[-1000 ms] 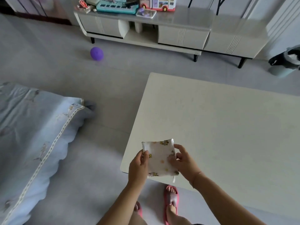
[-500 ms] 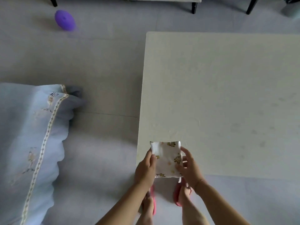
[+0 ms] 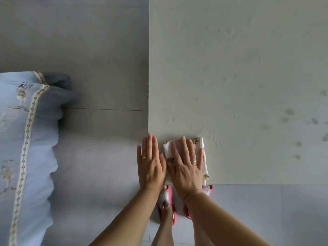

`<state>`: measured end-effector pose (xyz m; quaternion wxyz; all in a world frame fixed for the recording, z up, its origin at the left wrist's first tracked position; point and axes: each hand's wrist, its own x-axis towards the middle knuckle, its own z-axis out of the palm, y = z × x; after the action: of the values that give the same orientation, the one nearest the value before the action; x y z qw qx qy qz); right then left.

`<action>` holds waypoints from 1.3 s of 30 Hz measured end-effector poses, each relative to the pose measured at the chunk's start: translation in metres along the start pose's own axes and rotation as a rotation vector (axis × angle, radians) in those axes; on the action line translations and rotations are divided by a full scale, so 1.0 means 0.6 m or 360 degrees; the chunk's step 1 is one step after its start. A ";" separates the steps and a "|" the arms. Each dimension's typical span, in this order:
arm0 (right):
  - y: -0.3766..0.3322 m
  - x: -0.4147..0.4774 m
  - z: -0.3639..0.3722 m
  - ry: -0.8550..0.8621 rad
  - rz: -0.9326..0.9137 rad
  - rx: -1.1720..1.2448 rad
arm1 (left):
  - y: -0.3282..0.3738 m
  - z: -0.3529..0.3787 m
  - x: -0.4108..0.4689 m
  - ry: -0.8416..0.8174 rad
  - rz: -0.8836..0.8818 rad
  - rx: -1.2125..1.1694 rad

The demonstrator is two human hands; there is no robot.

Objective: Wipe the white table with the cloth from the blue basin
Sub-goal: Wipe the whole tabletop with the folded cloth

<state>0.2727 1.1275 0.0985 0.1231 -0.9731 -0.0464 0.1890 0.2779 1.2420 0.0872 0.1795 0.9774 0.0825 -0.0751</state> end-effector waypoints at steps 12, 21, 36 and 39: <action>0.087 0.057 -0.017 0.0195 0.0584 -0.0066 | -0.018 0.024 -0.005 0.0086 0.0061 -0.0070; 0.073 0.001 0.012 0.0130 -0.0527 -0.0329 | -0.029 0.035 -0.013 0.0272 0.0036 -0.0247; 0.062 0.059 0.002 0.0153 -0.0627 -0.0376 | -0.025 0.030 -0.013 0.0260 0.0047 -0.0315; 0.076 0.127 -0.025 0.0248 0.0019 -0.0158 | -0.026 0.030 -0.013 0.0206 0.0049 -0.0277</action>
<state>0.3511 1.0908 0.0730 0.0770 -0.9900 -0.0403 0.1109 0.2653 1.2488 0.0667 0.2592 0.9621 0.0850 -0.0018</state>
